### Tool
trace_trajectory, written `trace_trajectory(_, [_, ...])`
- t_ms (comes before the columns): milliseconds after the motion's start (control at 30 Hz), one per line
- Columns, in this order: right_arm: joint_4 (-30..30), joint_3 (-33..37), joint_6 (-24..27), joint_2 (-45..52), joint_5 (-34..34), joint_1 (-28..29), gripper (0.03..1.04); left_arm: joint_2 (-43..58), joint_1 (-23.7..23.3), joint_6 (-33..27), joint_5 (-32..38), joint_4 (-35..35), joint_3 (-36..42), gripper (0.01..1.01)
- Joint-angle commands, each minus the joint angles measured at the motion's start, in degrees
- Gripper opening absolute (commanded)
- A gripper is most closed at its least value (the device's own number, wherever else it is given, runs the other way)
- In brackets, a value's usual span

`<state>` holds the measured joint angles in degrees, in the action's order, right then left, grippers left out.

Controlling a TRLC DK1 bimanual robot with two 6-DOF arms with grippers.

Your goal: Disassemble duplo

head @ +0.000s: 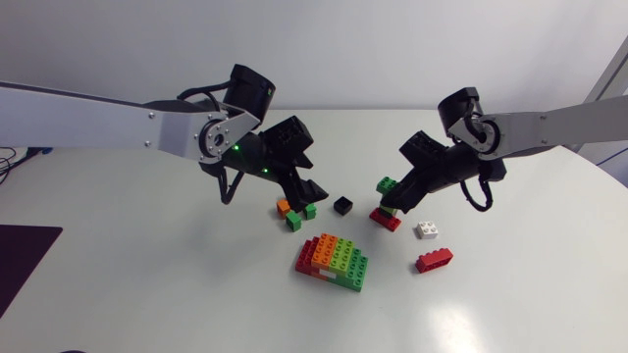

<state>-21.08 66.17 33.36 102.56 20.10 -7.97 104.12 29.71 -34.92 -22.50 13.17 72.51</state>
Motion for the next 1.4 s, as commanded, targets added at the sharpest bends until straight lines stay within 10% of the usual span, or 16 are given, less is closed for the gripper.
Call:
trace_trajectory(0, [-1.3,0.5,1.9,2.2,-0.1,-0.7,0.87,-1.5,0.2,-0.8,-0.9,-0.6,-1.5,0.962])
trace_trajectory(233, [-3.0,0.0,3.8,2.3,-0.8,-0.9,0.26,-1.5,0.3,-0.8,-1.1,-1.5,-1.3,0.962])
trace_trajectory(467, [-6.3,-0.6,3.0,-3.2,0.3,-0.2,0.24,-1.5,0.7,-0.8,-1.4,-1.9,-1.4,0.962])
trace_trajectory(933, [-14.3,6.1,-14.5,-8.5,14.4,4.6,0.25,-3.6,5.5,-0.6,0.2,-10.4,-5.9,0.962])
trace_trajectory(1367, [-12.5,-3.9,-12.4,-18.5,11.9,-4.8,0.25,5.5,2.5,10.7,-0.2,-4.6,8.8,0.961])
